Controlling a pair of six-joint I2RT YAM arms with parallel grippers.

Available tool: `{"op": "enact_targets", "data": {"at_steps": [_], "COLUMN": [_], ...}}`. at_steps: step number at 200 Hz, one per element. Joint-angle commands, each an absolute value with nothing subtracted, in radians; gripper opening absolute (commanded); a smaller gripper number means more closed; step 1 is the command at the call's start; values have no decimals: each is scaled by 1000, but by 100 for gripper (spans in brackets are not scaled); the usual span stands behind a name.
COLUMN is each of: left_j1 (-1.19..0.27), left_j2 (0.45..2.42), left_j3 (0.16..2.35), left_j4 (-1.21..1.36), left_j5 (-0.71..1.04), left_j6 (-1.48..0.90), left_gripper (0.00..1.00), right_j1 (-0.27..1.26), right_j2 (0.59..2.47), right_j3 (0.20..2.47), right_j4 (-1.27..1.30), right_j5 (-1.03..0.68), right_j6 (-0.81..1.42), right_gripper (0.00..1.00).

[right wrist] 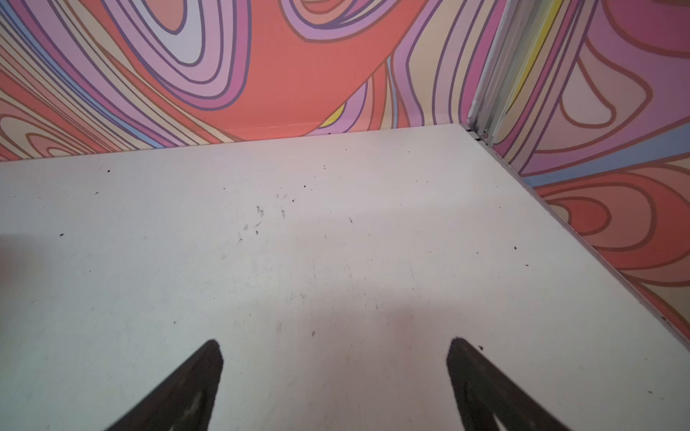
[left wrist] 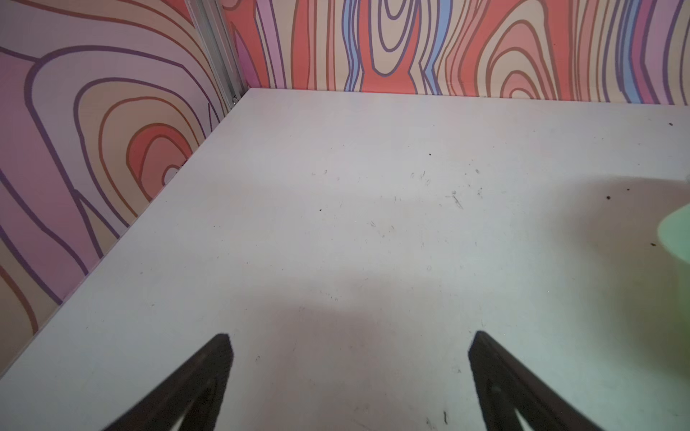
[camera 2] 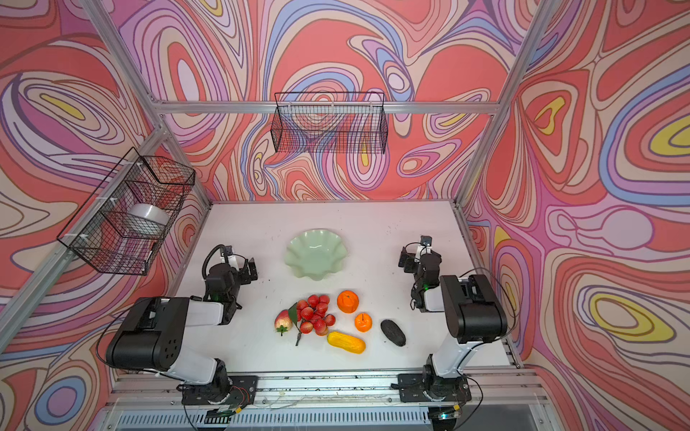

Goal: Place and organize the fake fruits in the fruit bowl

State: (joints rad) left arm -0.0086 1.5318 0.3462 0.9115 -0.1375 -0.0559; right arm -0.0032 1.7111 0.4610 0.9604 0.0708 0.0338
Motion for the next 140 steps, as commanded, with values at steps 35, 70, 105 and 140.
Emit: {"op": "enact_targets", "data": {"at_steps": [35,70,105,140], "left_j1": [-13,-13,-13,-14], "left_j2": [1539,1541,1539,1542], "left_j3": [371,376,376,383], "left_j4": [894,887,886,876], "left_j5": [-96,-72,-68,-54], "left_j6": [-29,-20,-18,-12], "left_gripper": [100,100,100,100], "right_j1": [2,1,2,2], "right_j2": [1712,1713,1714,1713], "right_j3": [473,476,478,477], "right_j4": [951,942,940,940], "right_j5": [80,68,72,71], "right_j6": [25,31,29,29], "right_gripper": [98,99,98,98]}}
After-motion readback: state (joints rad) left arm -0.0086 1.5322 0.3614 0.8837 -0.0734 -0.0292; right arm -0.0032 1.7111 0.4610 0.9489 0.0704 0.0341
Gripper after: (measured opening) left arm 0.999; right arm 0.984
